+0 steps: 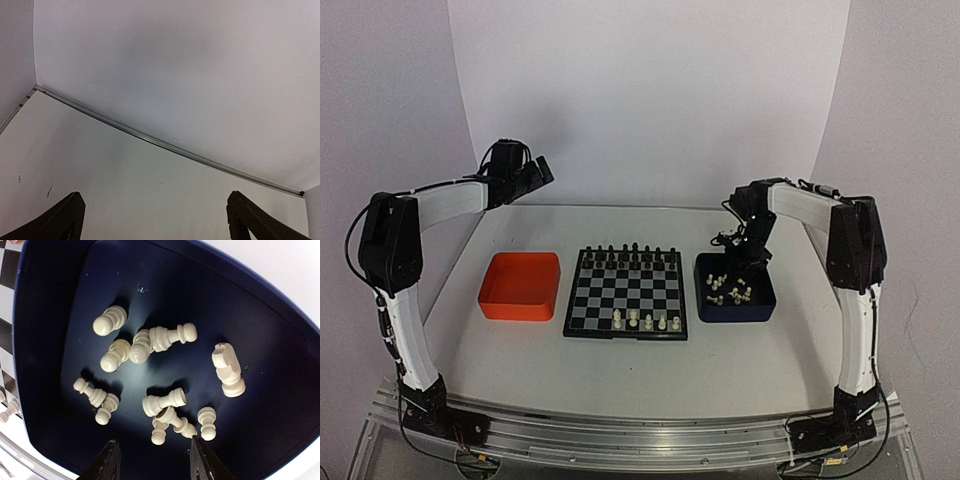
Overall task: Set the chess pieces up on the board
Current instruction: Pick up the chess piece from the storage box.
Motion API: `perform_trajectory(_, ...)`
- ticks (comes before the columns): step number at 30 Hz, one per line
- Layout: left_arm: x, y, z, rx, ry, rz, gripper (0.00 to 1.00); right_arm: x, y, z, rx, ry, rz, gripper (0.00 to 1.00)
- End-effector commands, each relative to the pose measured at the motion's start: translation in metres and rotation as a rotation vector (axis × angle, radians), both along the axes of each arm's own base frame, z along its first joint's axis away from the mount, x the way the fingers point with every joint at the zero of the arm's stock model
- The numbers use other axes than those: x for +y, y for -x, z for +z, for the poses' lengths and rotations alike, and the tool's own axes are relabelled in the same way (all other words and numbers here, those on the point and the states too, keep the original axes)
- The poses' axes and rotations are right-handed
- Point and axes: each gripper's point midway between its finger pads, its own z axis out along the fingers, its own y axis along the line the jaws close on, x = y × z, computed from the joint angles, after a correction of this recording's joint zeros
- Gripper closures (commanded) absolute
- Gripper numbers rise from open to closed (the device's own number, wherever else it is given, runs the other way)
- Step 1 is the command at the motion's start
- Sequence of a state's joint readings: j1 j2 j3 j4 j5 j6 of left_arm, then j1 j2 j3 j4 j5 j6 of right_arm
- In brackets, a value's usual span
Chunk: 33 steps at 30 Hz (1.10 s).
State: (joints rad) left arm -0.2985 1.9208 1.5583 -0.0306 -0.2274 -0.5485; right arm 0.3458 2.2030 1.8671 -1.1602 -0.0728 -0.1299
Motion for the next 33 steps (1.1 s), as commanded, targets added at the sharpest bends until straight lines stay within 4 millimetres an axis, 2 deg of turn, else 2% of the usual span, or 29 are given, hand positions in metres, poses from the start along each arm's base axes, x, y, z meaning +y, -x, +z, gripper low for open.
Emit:
perform_trajectory(1, -0.007, -0.007, 0.009, -0.009, -0.011, -0.022, 0.0, 0.002, 0.006, -0.003, 0.038, 0.007, 0.058, 0.56)
perform_trajectory(7, -0.007, -0.008, 0.008, -0.005, -0.024, -0.028, 0.0, 0.005, 0.008, -0.009, 0.046, 0.033, 0.087, 0.57)
perform_trajectory(14, -0.008, -0.008, 0.005, 0.002, -0.03, -0.032, 0.0, 0.001, 0.007, -0.014, 0.037, 0.079, 0.105, 0.64)
perform_trajectory(25, -0.006, -0.006, 0.0, 0.011, -0.037, -0.029, 0.0, -0.009, 0.013, -0.022, 0.044, 0.157, 0.141, 0.65)
perform_trajectory(33, -0.004, -0.004, -0.001, 0.014, -0.041, -0.022, 0.0, -0.003, 0.017, -0.029, 0.065, 0.156, 0.147, 0.65)
